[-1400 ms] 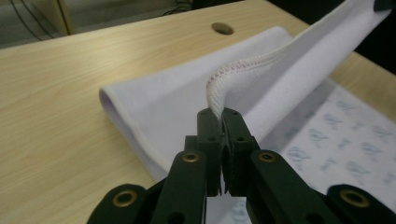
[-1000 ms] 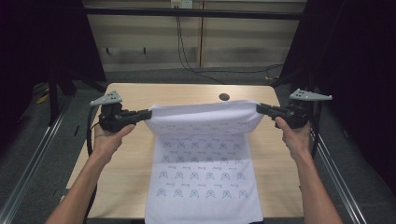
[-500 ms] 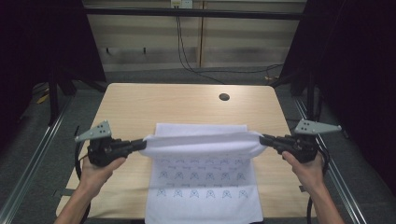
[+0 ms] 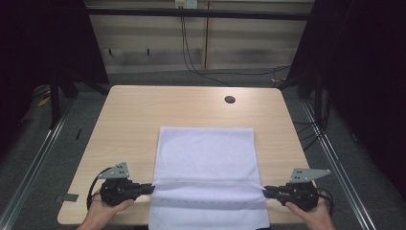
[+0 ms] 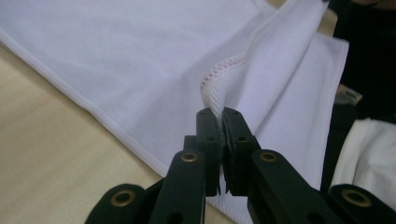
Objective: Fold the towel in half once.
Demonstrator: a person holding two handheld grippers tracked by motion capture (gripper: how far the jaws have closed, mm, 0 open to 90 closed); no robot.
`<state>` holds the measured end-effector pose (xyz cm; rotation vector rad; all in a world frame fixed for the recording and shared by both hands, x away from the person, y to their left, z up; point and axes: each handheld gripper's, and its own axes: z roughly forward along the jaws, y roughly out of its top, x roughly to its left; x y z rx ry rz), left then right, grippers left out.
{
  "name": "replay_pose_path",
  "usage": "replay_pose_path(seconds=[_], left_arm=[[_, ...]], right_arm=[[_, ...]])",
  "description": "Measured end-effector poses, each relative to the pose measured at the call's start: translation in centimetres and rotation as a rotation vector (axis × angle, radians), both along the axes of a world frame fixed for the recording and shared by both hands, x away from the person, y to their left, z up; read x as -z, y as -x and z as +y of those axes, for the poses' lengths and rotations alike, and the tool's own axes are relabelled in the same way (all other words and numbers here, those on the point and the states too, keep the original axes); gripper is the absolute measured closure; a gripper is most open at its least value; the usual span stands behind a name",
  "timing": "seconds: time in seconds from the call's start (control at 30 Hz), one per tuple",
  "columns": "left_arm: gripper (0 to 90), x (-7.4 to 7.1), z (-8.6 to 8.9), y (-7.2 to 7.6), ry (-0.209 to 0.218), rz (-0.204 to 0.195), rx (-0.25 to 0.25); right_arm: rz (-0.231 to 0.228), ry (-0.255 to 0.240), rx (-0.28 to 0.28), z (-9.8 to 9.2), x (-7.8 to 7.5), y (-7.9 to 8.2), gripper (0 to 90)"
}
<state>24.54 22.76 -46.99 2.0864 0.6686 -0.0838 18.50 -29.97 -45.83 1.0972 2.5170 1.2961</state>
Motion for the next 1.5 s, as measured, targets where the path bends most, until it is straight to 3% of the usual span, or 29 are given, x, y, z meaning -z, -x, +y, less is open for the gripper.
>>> replay_pose_path(seconds=[0.1, 0.17, 0.23, 0.3, 0.33, 0.43, 0.5, 0.57, 0.67, 0.73, 0.77, 0.8, 0.9, 1.0, 1.07, 1.17, 1.2, 1.23, 1.3, 1.4, 1.5], left_arm=[[85.7, 0.9, -0.2, 0.6, -0.062, 0.022, 0.031], [84.8, 1.0, -0.2, 0.7, -0.077, 0.023, 0.041], [84.7, 1.1, -0.4, 0.6, -0.085, 0.034, 0.045], [81.1, 1.1, -0.8, 0.4, -0.105, 0.038, 0.043], [74.6, 1.1, -0.8, 0.3, -0.101, 0.04, 0.048], [69.0, 0.7, -0.7, -0.7, -0.048, 0.034, 0.041], [64.1, 0.5, -0.9, -1.4, -0.034, 0.027, 0.019], [58.2, 0.7, -1.5, -2.2, -0.047, 0.027, 0.014], [56.7, 1.3, -2.4, -2.6, -0.069, 0.049, 0.043], [67.4, 1.7, -3.0, -2.3, -0.121, 0.042, 0.071], [72.9, 1.8, -3.1, -2.0, -0.127, 0.042, 0.083], [79.8, 1.9, -3.1, -1.8, -0.115, 0.042, 0.098], [84.4, 1.2, -2.7, -0.8, -0.074, 0.036, 0.134], [84.3, 0.6, -2.3, 0.5, -0.043, 0.027, 0.18], [83.5, 0.5, -2.0, 1.5, -0.037, 0.048, 0.21], [79.9, 0.3, -1.6, 2.8, -0.047, 0.044, 0.254], [76.5, 0.1, -1.5, 2.9, -0.023, 0.054, 0.256], [73.3, -0.2, -1.2, 2.9, 0.019, 0.063, 0.251], [68.3, -0.4, -0.7, 2.6, 0.063, 0.068, 0.233], [65.1, -0.3, -0.4, 1.3, 0.076, 0.071, 0.166], [65.3, 0.3, -0.8, -1.4, 0.049, 0.073, 0.06]], right_arm=[[0.026, 0.004, 0.005, -0.4, 1.0, 1.0, 80.7], [0.036, 0.018, -0.002, -0.6, 1.2, 1.5, 81.9], [0.051, 0.074, -0.003, -0.5, 1.3, 2.0, 82.4], [0.054, 0.055, -0.002, -0.5, 1.1, 2.1, 78.2], [0.04, 0.055, 0.024, -0.4, 0.7, 1.7, 71.3], [0.017, 0.045, 0.034, 0.2, 0.4, 0.1, 67.5], [0.03, 0.04, 0.032, 0.9, 0.5, -1.2, 63.9], [0.052, 0.067, 0.012, 2.1, 1.0, -2.5, 59.5], [0.105, 0.094, -0.02, 3.6, 2.2, -4.1, 59.6], [0.133, 0.116, -0.055, 4.5, 2.9, -4.3, 64.3], [0.131, 0.135, -0.055, 4.7, 3.0, -4.2, 66.6], [0.131, 0.127, -0.059, 4.9, 3.0, -4.0, 75.3], [0.092, 0.08, -0.091, 4.6, 2.2, -2.9, 85.7], [0.069, 0.042, -0.113, 4.2, 1.5, -1.2, 86.4], [0.063, 0.035, -0.13, 4.0, 1.1, 0.5, 85.5], [0.079, 0.026, -0.162, 4.0, 1.1, 2.5, 79.1], [0.08, 0.019, -0.163, 4.0, 1.1, 3.1, 76.7], [0.087, 0.017, -0.161, 3.9, 1.1, 3.5, 74.4], [0.076, 0.002, -0.141, 3.6, 0.8, 3.7, 68.0], [0.046, -0.049, -0.08, 3.0, 0.4, 2.4, 62.6], [0.038, -0.044, -0.042, 3.1, 1.0, -0.5, 60.7]])
